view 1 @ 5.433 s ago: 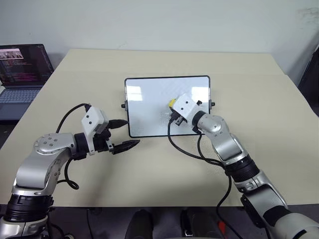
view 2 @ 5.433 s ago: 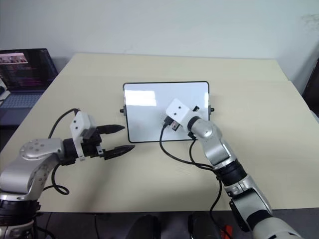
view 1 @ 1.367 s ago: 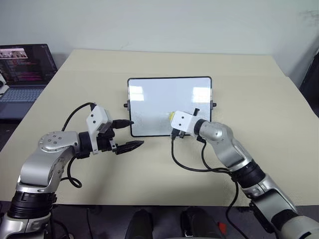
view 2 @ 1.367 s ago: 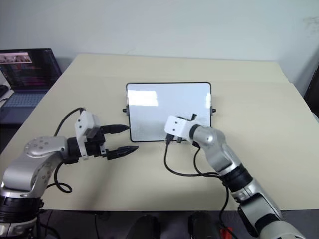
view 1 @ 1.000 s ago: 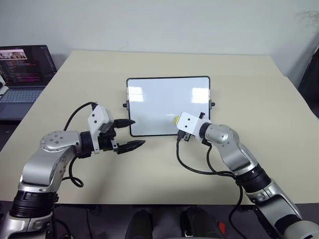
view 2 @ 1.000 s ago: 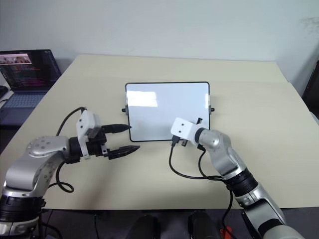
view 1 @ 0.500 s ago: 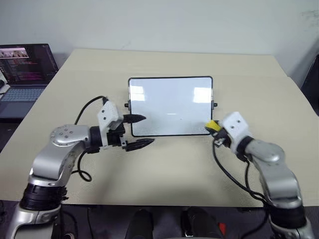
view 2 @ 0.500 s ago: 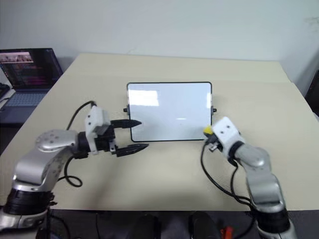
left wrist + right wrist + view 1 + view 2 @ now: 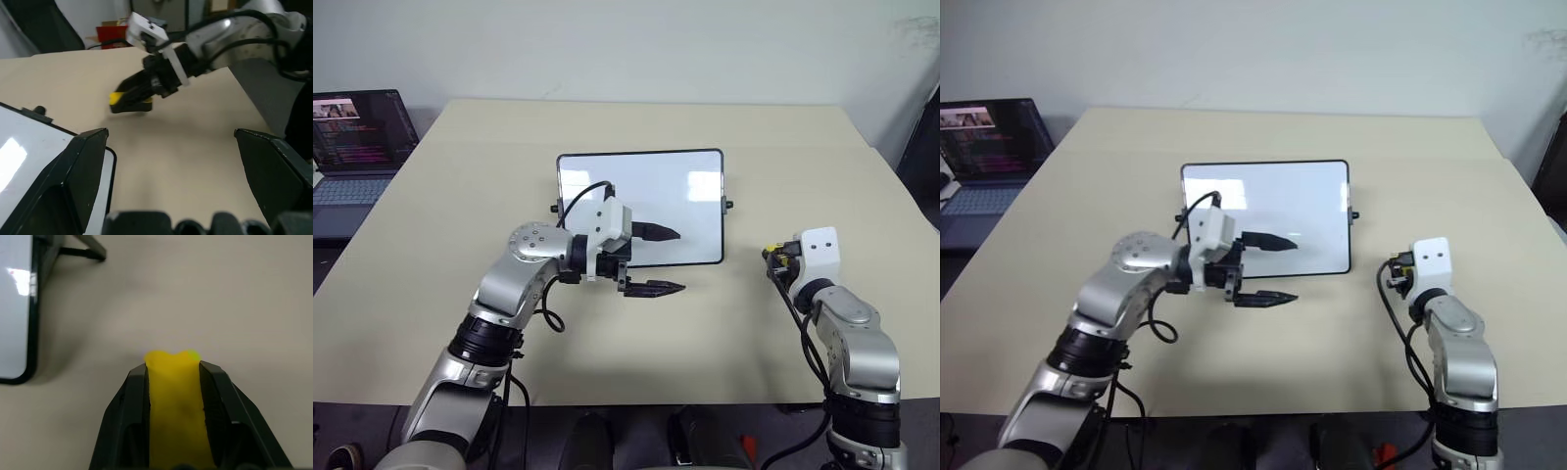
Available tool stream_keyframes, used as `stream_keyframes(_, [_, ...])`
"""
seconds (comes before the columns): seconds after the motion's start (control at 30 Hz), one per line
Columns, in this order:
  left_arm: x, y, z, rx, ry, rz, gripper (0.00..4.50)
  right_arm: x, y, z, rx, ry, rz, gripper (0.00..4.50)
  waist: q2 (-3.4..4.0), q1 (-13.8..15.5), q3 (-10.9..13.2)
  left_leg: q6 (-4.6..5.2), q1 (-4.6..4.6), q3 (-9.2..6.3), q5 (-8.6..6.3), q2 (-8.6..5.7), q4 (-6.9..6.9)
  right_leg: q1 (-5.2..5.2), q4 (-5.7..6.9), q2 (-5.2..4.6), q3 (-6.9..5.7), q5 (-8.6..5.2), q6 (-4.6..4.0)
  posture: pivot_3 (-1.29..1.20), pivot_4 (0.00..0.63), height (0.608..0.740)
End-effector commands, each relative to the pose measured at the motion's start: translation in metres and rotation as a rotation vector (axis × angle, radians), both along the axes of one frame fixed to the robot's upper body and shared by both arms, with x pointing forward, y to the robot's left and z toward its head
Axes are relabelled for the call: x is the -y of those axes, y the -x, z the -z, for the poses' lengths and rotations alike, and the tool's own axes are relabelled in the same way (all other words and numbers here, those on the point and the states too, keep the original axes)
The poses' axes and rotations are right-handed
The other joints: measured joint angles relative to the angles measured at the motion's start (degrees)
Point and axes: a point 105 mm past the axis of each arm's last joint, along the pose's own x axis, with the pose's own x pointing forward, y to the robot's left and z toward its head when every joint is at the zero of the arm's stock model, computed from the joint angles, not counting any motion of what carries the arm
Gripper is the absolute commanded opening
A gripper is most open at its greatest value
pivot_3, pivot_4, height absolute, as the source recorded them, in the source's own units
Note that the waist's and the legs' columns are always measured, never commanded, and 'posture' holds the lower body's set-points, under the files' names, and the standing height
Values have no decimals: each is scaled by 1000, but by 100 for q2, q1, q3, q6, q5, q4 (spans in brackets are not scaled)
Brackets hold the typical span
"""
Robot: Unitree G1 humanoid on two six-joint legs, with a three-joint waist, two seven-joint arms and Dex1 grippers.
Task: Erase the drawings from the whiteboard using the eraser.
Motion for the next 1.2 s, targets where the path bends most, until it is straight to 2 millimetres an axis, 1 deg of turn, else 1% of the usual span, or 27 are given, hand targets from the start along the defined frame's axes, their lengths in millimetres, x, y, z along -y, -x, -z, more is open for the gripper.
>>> stream_keyframes(0.03, [6,-1,-8,81,-9,32,4500,5,-5,-12,57,-11,14,1090,0,2,0,0,-1,-1,0,0,-1,0,-1,0,-1,0,-1,0,150,740])
stream_keyframes(0.17, [3,-1,-7,78,-7,30,4500,5,-6,-10,58,-30,23,1090,0,-2,0,0,-1,-1,0,1,-1,-1,0,-1,-1,10,-18,0,150,740])
stream_keyframes(0.2, [2,-1,-5,76,-11,26,4500,7,-7,-9,62,-34,34,1807,0,-2,0,0,0,-2,0,1,-1,-1,0,0,-1,10,-17,0,150,740])
stream_keyframes(0.27, [-1,-4,-3,81,-18,0,4500,8,-9,-11,80,-49,39,2335,0,-2,0,0,-1,-2,0,1,-1,-1,0,0,-2,9,-16,0,150,740])
stream_keyframes(0.43, [-6,-8,-3,78,-8,-42,4500,7,-11,-20,117,-51,29,4164,0,-1,0,0,-1,-2,0,1,0,-1,0,0,-2,9,-16,0,150,740])
stream_keyframes(0.47, [-9,-8,-2,77,-6,-59,4500,6,-9,-24,134,-44,23,4467,0,-1,0,0,-1,-2,0,1,0,0,0,0,-2,10,-17,0,150,740])
stream_keyframes(0.53, [-20,-8,-3,53,18,-123,4500,-1,-2,-38,196,-39,-13,4467,2,-9,1,0,-1,-1,0,2,-2,-1,0,0,-1,10,-17,0,150,740])
stream_keyframes(0.6, [-39,-5,-5,9,41,-204,4500,-10,10,-49,242,-13,-68,4467,4,-19,2,0,-1,-2,0,7,-4,-4,0,0,0,10,-17,0,150,740])
stream_keyframes(0.7, [-62,-5,-9,-14,100,-355,4500,-24,30,-52,265,-19,-139,4467,4,-8,2,0,-6,-11,-1,14,-9,-9,0,1,-8,6,-15,0,150,740])
stream_keyframes(0.73, [-71,-4,-10,-18,121,-412,4500,-29,38,-53,280,-20,-157,4467,4,2,2,0,-6,-13,0,15,-8,-9,0,0,-10,-7,9,0,150,740])
stream_keyframes(0.77, [-78,-3,-9,-18,142,-470,4500,-32,44,-53,296,-15,-165,4467,4,4,2,0,-6,-15,0,17,-7,-8,0,-2,-11,-8,10,0,150,740])
stream_keyframes(0.8, [-80,-3,-9,-17,153,-504,4500,-32,48,-53,305,-11,-169,4467,4,6,2,-1,-5,-15,0,22,-7,-7,1,-7,-10,-10,12,0,150,740])
stream_keyframes(0.87, [-95,-3,-8,-17,231,-664,4500,-35,62,-42,317,-17,-151,4467,4,13,1,-1,-4,-14,0,21,-4,-3,1,-19,-8,-10,14,0,150,740])
stream_keyframes(0.93, [-111,1,-1,-7,288,-815,4500,-39,76,-31,339,-69,-153,4467,-1,20,-6,-1,2,-14,-1,17,-1,6,0,-34,-5,-13,21,0,150,740])
stream_keyframes(0.97, [-114,3,1,-3,302,-854,4500,-40,79,-29,352,-80,-156,4467,-1,18,-6,-2,3,-16,-1,17,-1,8,-1,-37,-2,-15,24,0,150,740])
stream_keyframes(1.03, [-125,9,13,-9,342,-983,4500,-30,89,-17,358,-119,-86,4467,-2,19,-7,-3,4,-18,-2,17,1,7,-1,-39,3,-14,28,0,150,740])
stream_keyframes(1.07, [-127,9,16,29,347,-1054,4500,-17,92,-11,355,-100,-41,4467,-2,19,-7,-3,8,-18,-2,16,2,8,0,-40,7,-13,30,0,150,740])
stream_keyframes(1.1, [-136,11,21,51,368,-1151,4500,-11,96,-5,356,-85,-27,4467,-2,19,-7,-3,12,-20,-2,16,2,12,0,-41,7,-13,30,0,150,740])
stream_keyframes(1.17, [-165,23,25,151,375,-1355,4500,-12,100,5,353,-101,-36,4467,-10,25,-12,-3,17,-16,-2,13,2,15,-1,-41,12,-11,33,0,150,740])
stream_keyframes(1.2, [-173,28,25,191,377,-1422,4500,-10,98,7,357,-112,-45,4467,-14,6,-14,-3,24,-14,-2,15,2,17,0,-41,17,-11,33,0,150,740])
